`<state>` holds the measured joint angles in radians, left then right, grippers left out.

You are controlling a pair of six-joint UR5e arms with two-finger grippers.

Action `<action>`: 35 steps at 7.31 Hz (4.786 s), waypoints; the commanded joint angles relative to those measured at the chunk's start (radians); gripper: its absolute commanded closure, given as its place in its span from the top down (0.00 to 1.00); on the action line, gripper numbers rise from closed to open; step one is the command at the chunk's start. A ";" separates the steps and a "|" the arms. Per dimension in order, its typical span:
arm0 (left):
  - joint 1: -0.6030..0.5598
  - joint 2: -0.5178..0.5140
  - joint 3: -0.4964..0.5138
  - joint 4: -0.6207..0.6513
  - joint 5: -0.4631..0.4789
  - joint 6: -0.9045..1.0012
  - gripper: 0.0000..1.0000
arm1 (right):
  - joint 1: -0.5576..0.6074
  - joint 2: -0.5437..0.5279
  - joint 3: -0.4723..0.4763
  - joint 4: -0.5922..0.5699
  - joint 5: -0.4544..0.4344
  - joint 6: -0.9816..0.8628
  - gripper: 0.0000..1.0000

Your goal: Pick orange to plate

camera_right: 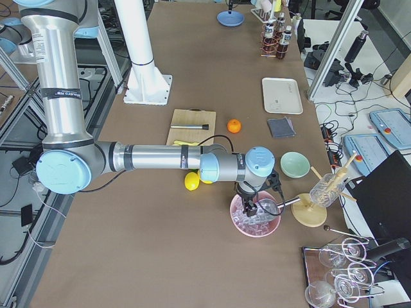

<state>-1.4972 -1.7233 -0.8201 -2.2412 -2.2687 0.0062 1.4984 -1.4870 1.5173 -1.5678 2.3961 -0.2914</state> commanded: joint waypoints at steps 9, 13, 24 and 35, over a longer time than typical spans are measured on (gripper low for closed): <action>0.035 -0.009 -0.476 0.221 -0.257 -0.428 0.00 | -0.160 0.098 0.093 0.072 0.029 0.321 1.00; 0.309 -0.013 -0.845 0.216 -0.235 -1.045 0.00 | -0.404 0.163 0.322 0.072 -0.009 0.824 1.00; 0.940 -0.288 -0.872 0.175 0.328 -1.623 0.00 | -0.699 0.333 0.060 0.256 -0.304 1.103 0.99; 0.866 -0.267 -0.907 0.184 0.263 -1.624 0.97 | -0.780 0.494 0.072 0.242 -0.310 1.283 0.00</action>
<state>-0.5579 -2.0208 -1.7172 -2.0594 -1.9230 -1.6622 0.7239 -1.0609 1.5865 -1.3198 2.0859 0.9216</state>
